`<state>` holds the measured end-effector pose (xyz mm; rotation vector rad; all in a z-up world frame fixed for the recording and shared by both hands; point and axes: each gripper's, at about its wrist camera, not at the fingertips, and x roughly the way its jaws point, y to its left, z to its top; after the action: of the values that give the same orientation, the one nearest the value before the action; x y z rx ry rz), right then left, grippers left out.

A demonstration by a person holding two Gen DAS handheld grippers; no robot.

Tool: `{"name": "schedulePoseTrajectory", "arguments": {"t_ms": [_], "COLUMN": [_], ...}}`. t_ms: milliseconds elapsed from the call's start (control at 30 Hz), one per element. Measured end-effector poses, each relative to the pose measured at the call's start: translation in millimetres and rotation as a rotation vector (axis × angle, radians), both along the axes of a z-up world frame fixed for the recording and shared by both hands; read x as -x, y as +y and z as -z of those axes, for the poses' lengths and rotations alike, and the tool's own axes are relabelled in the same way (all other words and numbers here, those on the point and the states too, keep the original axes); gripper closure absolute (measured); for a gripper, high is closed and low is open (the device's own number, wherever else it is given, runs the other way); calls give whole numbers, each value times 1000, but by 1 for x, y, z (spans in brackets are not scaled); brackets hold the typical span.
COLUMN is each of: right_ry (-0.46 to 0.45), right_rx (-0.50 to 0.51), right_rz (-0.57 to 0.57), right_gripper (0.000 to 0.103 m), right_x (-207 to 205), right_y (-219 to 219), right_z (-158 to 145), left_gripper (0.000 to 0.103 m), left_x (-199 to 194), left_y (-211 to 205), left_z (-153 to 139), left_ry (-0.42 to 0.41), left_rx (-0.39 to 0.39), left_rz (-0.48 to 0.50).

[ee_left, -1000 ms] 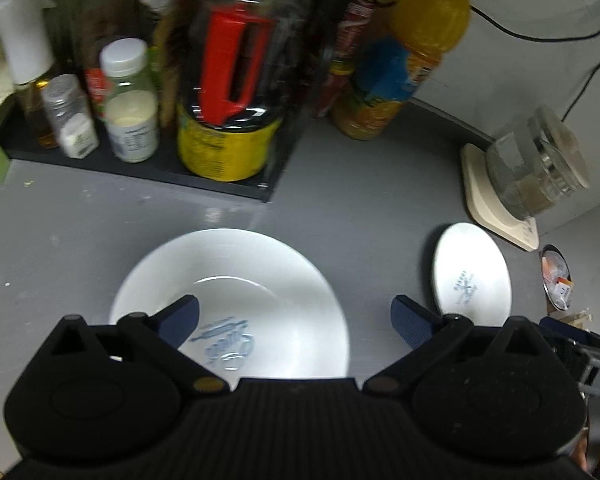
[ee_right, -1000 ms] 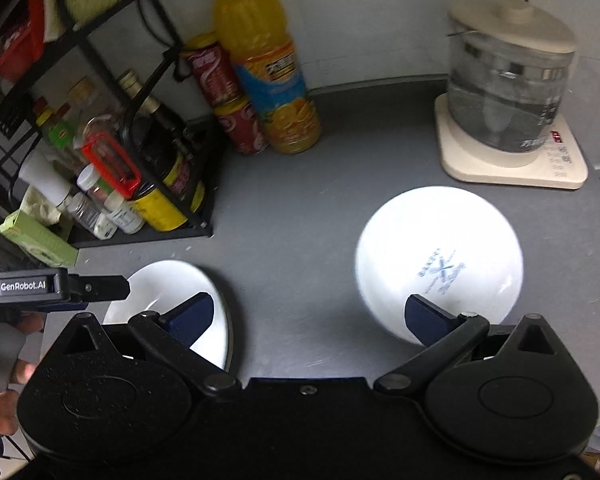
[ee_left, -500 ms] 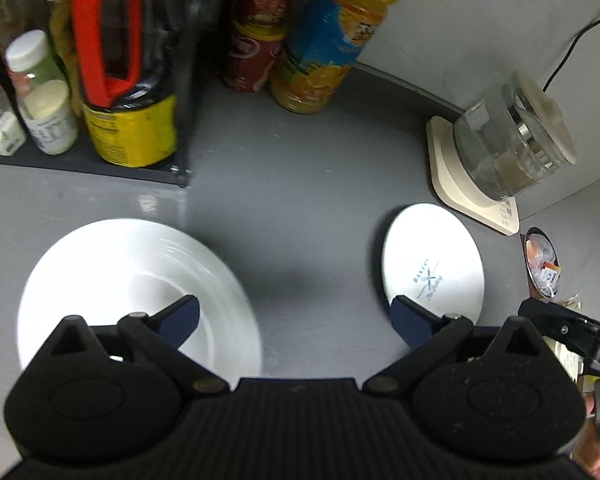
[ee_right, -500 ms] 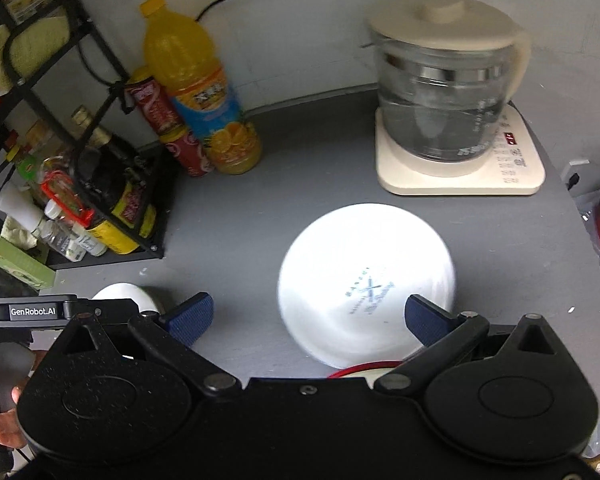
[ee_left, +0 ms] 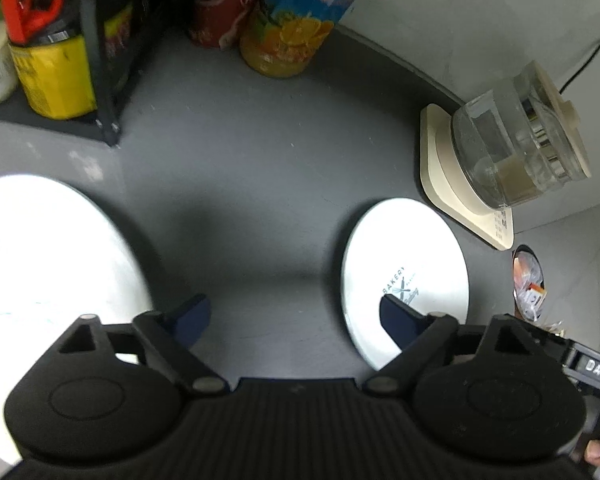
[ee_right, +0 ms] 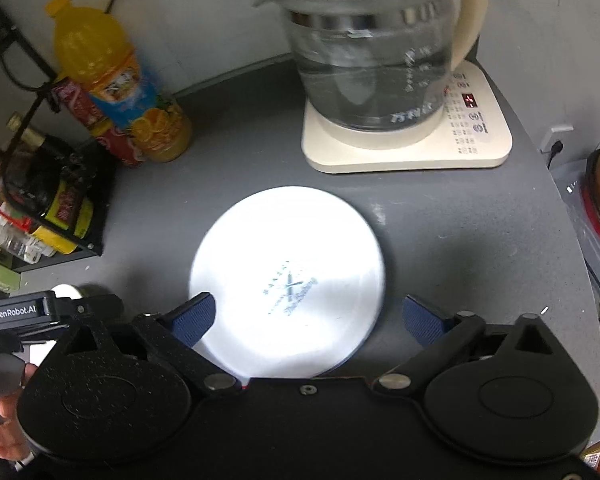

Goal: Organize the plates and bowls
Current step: 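Close both grippers on the rim of the 'BAKERY' plate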

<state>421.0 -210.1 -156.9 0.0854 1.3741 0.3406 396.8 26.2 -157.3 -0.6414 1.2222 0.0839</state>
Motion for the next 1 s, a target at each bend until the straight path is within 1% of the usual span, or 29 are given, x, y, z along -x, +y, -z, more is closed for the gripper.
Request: {"name": "schedulePoseTrajectory", "arguments": {"t_ms": [33, 67, 100, 133, 200, 300, 433, 600, 667, 700, 733, 833, 867, 900, 933, 967, 1000], "right_ry": [10, 20, 30, 43, 70, 121, 178, 216, 229, 237, 245, 260, 266, 260, 262, 263, 264], "right_rx": [2, 4, 6, 10, 10, -5, -21, -12, -13, -13, -13, -11, -14, -22, -26, -30, -33], "right_rz": [1, 3, 6, 12, 30, 56, 65, 55, 54, 52, 50, 43, 43, 41, 39, 37, 34], "right_gripper": [18, 21, 26, 30, 34, 37, 42, 45, 49, 52, 55, 60, 60, 64, 66, 67, 73], "right_x": [-3, -6, -9, -13, -19, -27, -34, -38, -40, -41, -41, -42, -42, -43, -44, -46, -46], "right_y": [-3, -6, -10, -14, -21, -31, -39, -42, -42, -42, -42, -41, -41, -41, -41, -41, -41], "right_z": [4, 8, 13, 18, 27, 41, 57, 72, 78, 81, 84, 92, 94, 94, 95, 95, 95], "left_gripper": [20, 24, 28, 30, 36, 41, 49, 59, 64, 69, 71, 77, 80, 84, 86, 91, 92], "left_x": [-2, -5, -7, -8, -13, -19, -28, -31, -32, -32, -32, -33, -34, -34, -34, -33, -32], "left_y": [-3, -6, -9, -11, -16, -23, -32, -36, -38, -39, -39, -40, -40, -40, -41, -40, -39], "left_z": [4, 9, 12, 16, 23, 32, 44, 55, 59, 60, 61, 62, 63, 64, 66, 67, 68], "left_ry": [3, 6, 11, 16, 23, 31, 45, 61, 69, 73, 69, 67, 68, 70, 72, 74, 73], "left_rx": [12, 21, 28, 35, 61, 90, 96, 119, 121, 125, 131, 130, 133, 140, 151, 161, 167], "left_rz": [0, -1, -6, -13, -27, -41, -48, -74, -80, -86, -94, -103, -104, -106, -109, -113, -122]}}
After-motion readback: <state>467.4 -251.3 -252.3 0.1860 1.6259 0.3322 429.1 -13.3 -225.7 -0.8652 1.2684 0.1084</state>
